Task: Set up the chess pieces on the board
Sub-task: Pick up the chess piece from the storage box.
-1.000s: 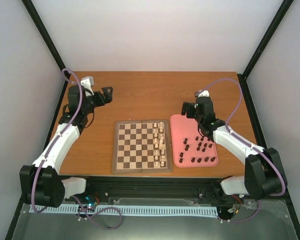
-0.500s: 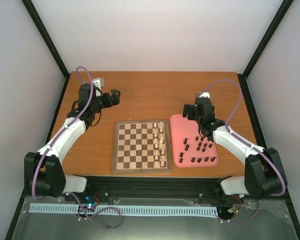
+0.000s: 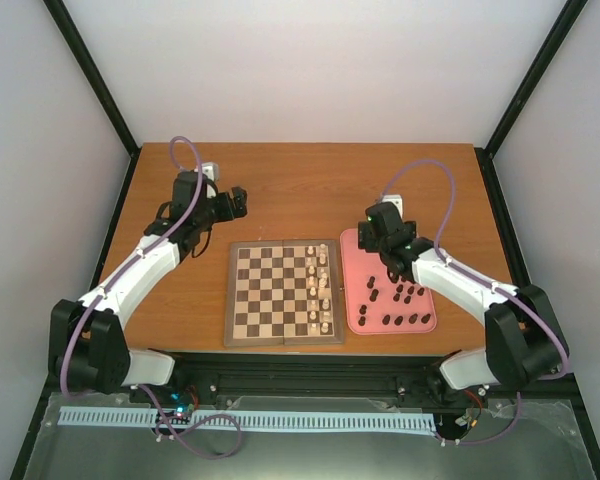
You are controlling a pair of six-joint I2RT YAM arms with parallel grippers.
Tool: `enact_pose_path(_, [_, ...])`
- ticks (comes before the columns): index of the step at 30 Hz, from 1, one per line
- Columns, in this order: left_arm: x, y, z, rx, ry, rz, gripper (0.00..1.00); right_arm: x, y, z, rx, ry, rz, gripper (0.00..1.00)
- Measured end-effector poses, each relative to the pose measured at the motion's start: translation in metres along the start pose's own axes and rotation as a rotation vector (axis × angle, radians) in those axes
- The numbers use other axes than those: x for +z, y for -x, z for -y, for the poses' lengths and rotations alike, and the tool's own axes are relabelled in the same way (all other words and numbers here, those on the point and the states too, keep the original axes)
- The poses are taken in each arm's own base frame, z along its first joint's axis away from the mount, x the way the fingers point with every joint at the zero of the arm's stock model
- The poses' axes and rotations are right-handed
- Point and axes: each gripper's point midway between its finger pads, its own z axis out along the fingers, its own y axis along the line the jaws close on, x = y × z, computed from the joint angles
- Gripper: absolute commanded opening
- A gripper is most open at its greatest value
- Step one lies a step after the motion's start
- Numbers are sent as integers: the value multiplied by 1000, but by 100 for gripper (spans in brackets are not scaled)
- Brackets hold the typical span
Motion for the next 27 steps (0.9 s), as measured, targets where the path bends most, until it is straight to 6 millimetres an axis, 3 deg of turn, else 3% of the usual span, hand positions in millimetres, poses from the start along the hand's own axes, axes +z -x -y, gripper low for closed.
enact_pose_path(4, [4, -5, -1, 0, 3, -17, 100, -14, -17, 2, -13, -11, -43, 83])
enact_pose_path(12, [-3, -1, 1, 4, -4, -2, 100, -57, -19, 6, 49, 45, -37, 78])
enact_pose_path(16, [-8, 5, 2, 5, -5, 18, 100, -66, -43, 7, 26, 45, -92, 78])
enact_pose_path(20, [-8, 4, 0, 5, 5, 19, 100, -75, -70, 21, -1, 11, -144, 78])
enact_pose_path(27, [-7, 3, -2, 5, 9, 17, 100, -90, -60, 28, 21, 28, -87, 79])
